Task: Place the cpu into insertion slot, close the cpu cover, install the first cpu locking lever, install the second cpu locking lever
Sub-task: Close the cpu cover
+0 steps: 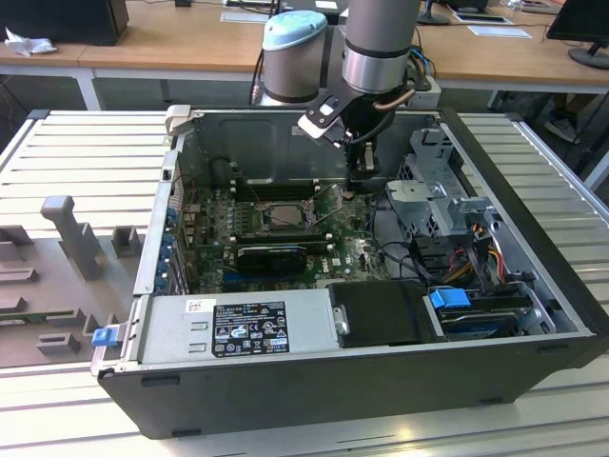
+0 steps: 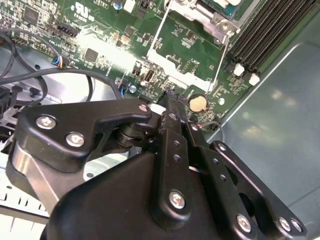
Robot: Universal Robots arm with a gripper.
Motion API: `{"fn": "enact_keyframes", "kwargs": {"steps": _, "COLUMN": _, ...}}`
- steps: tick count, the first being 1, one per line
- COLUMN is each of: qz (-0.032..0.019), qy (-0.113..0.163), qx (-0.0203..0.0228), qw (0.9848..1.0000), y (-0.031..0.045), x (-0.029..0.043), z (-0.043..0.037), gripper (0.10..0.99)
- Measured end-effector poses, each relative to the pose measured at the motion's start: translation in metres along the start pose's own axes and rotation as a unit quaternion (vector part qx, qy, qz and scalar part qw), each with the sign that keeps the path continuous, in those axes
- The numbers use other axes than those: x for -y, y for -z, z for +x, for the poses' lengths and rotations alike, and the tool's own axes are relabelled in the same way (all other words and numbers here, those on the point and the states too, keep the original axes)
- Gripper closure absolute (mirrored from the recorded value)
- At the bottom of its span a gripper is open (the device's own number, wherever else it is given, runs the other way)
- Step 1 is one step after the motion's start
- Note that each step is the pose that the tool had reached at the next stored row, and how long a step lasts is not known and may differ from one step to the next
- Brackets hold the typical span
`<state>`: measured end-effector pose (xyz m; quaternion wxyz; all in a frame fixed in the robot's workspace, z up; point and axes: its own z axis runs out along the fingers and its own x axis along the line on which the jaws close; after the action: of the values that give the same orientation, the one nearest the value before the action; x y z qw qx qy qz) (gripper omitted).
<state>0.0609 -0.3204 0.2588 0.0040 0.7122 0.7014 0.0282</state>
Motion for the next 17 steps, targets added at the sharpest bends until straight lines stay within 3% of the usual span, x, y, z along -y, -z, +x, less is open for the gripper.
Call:
{"fn": "enact_keyframes", "kwargs": {"steps": 5, "qz": 0.0004, "qy": 0.0, "qx": -0.0011, "qw": 1.0, "y": -0.0117, "x": -0.0007, "z": -0.001, "gripper": 0.98}}
{"fn": "enact_keyframes", "kwargs": {"steps": 6, "qz": 0.001, "qy": 0.0, "qx": 0.0032, "qw": 1.0, "y": -0.0129, "x": -0.0007, "z": -0.001, "gripper": 0.98}}
{"fn": "enact_keyframes", "kwargs": {"steps": 7, "qz": 0.0028, "qy": 0.0, "qx": 0.0079, "qw": 1.0, "y": -0.0131, "x": -0.0008, "z": -0.001, "gripper": 0.98}}
{"fn": "enact_keyframes", "kwargs": {"steps": 9, "qz": 0.0152, "qy": 0.0, "qx": 0.01, "qw": 0.9998, "y": -0.0126, "x": -0.0007, "z": -0.001, "gripper": 0.98}}
{"fn": "enact_keyframes", "kwargs": {"steps": 10, "qz": 0.0166, "qy": 0.0, "qx": 0.01, "qw": 0.9998, "y": -0.0127, "x": 0.0011, "z": -0.001, "gripper": 0.98}}
{"fn": "enact_keyframes", "kwargs": {"steps": 17, "qz": 0.0166, "qy": 0.0, "qx": 0.01, "qw": 0.9998, "y": -0.0121, "x": 0.0142, "z": -0.0012, "gripper": 0.98}}
